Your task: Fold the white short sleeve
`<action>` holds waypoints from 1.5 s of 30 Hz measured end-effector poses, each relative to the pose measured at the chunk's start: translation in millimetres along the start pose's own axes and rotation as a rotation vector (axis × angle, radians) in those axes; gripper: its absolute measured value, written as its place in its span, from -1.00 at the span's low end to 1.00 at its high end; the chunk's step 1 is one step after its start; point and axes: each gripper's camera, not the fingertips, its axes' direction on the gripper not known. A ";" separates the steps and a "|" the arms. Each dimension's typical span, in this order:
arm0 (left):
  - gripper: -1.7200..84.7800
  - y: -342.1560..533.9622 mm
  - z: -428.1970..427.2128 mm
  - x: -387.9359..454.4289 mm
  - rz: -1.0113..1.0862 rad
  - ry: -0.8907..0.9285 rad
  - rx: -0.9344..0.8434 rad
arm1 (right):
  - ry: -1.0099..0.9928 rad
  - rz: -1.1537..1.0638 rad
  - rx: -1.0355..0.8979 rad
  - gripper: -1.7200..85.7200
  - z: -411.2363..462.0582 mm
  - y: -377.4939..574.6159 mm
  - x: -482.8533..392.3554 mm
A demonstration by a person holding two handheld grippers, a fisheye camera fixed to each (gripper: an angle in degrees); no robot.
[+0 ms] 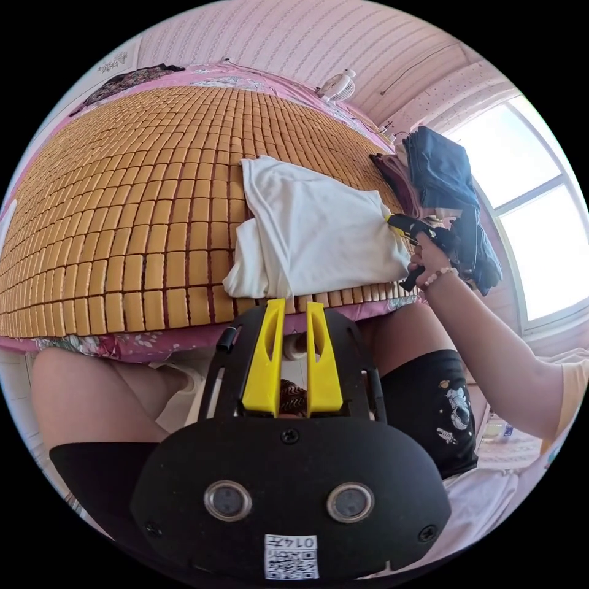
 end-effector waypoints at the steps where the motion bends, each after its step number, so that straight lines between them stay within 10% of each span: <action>1: -0.82 -1.4 0.6 0.6 0.005 -0.007 0.000 | -0.001 0.003 0.004 -0.91 0.7 -0.8 0.7; 28: -0.96 -32.9 -74.3 -51.9 0.149 0.241 -0.076 | -0.084 -0.047 0.008 -0.91 28.9 -22.2 16.3; 45: -0.74 -205.6 -3.0 31.7 0.688 -0.115 -0.078 | -0.313 -0.113 0.060 -0.92 22.8 -7.7 34.7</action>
